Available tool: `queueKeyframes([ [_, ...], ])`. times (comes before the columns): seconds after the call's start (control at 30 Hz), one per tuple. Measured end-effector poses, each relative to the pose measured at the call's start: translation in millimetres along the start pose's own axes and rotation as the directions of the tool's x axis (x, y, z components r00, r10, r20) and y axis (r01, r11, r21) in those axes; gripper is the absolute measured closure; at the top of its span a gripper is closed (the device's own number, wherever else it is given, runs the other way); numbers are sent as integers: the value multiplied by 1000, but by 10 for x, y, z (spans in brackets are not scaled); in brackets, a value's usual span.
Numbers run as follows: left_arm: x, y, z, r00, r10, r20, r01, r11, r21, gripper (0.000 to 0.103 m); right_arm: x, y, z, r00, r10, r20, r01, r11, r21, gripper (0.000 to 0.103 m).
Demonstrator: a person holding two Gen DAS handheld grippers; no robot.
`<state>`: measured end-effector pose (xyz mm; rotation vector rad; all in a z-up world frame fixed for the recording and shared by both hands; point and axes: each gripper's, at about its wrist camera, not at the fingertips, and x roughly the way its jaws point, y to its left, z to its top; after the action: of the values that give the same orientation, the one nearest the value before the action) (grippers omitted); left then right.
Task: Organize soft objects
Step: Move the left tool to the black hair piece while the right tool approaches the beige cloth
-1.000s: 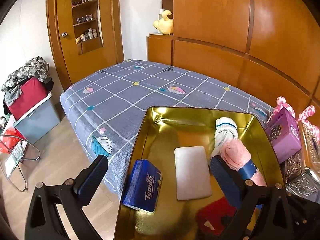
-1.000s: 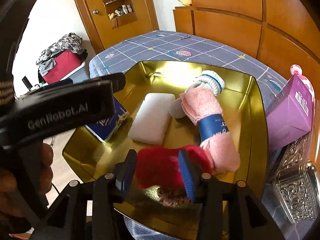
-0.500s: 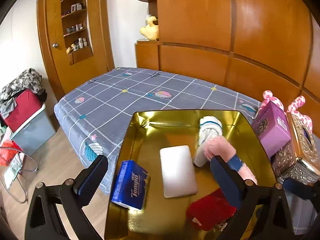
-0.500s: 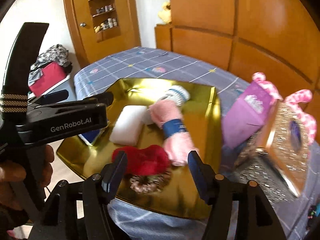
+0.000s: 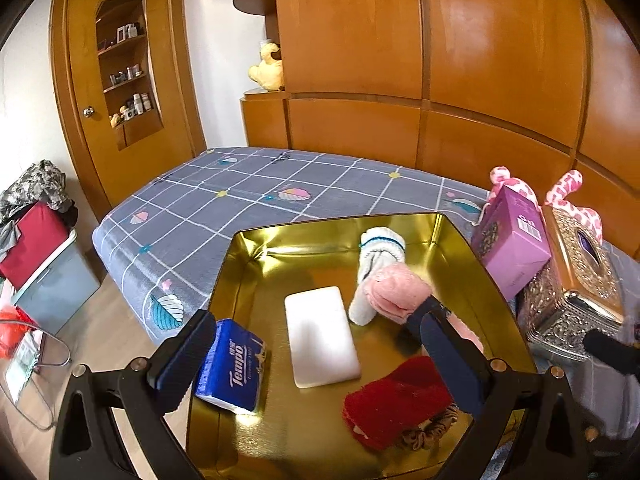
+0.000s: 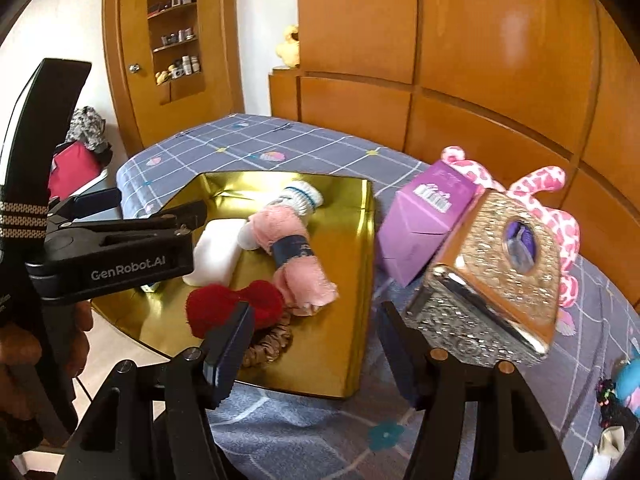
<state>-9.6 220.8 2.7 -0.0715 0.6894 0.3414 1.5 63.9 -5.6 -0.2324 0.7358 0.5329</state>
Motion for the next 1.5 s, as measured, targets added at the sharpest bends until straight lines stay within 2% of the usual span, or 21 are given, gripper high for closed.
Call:
queueKeyframes([
  [0.23, -32, -92, -31, 1000, -19, 6, 19, 999, 28, 0, -140, -223, -55, 998, -63, 25, 61, 997, 53, 39],
  [0.47, -80, -194, -58, 999, -43, 10, 42, 997, 60, 0, -287, -642, -164, 988, -152, 29, 147, 980, 138, 39],
  [0.63, -104, -256, -76, 998, -55, 12, 54, 996, 76, 0, -405, -989, -273, 971, -240, 9, 235, 954, 188, 39],
  [0.83, -136, -323, -101, 998, -61, 14, 60, 994, 94, 0, -591, -1415, -412, 937, -348, -13, 341, 911, 229, 39],
  [1.13, -181, -445, -151, 996, -86, 15, 83, 988, 131, 0, -903, -2114, -681, 875, -478, -78, 476, 818, 322, 39],
  [1.23, -219, -514, -163, 995, -99, 23, 94, 984, 150, 0, -1000, -2308, -768, 864, -494, -98, 494, 791, 362, 39],
  [1.43, -306, -686, -176, 988, -151, 28, 143, 973, 182, 0, -1221, -2750, -1006, 833, -536, -140, 531, 701, 475, 39],
  [1.5, -363, -784, -167, 984, -177, 37, 166, 965, 202, 0, -1326, -2923, -1113, 826, -545, -144, 529, 659, 535, 39],
])
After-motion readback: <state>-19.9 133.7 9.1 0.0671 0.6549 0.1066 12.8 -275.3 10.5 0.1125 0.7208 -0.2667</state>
